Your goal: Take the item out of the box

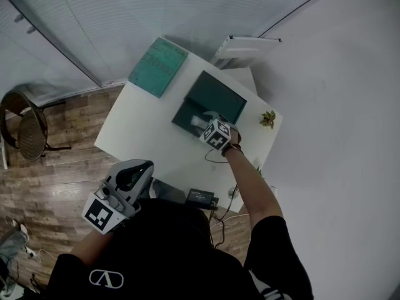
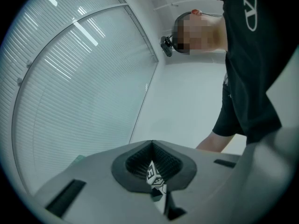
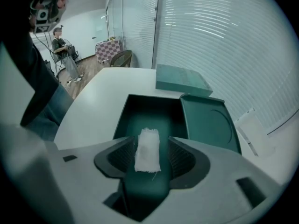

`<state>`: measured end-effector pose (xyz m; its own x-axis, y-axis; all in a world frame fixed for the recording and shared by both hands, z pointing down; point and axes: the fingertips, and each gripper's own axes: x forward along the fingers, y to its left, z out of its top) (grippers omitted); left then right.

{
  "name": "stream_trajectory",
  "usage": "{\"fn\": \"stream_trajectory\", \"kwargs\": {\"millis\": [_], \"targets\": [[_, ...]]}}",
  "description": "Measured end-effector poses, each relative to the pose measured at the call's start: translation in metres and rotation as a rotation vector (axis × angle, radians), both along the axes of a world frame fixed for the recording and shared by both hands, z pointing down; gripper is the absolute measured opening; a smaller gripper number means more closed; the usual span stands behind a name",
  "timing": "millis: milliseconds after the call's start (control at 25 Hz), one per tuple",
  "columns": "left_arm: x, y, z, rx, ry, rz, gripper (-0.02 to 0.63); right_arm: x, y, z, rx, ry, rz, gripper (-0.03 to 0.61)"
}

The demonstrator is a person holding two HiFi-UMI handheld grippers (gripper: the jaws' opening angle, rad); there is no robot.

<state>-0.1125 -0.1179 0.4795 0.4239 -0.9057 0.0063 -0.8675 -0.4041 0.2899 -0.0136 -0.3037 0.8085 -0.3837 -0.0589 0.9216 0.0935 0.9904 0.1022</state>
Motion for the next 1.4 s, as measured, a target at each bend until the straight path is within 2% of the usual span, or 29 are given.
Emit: {"fn": "stream_trajectory", "kwargs": {"millis": [280, 480, 880, 1160, 1400], "targets": [[-0.005, 0.003, 0.007, -0.018, 0.011, -0.015, 0.005, 0.003, 0.003, 0.024, -0.039, 0.114, -0.042, 0.213], [-0.009, 0.005, 0.01, -0.022, 0.014, -0.023, 0.005, 0.004, 0.005, 0.035, -0.039, 0.172, -0.079, 0.175], [-0.01, 0.009, 0.01, -0.022, 0.023, -0.027, 0.005, 0.002, 0.006, 0.041, -0.038, 0.282, -0.133, 0.17], [-0.013, 0.011, 0.007, -0.016, 0.022, -0.029, 0.005, 0.005, 0.008, 0.035, -0.018, 0.273, -0.144, 0.167], [-0.009, 0.006, -0.001, 0.004, 0.026, -0.005, 0.005, 0.002, 0.007, -0.005, 0.036, 0.184, -0.113, 0.167]]}}
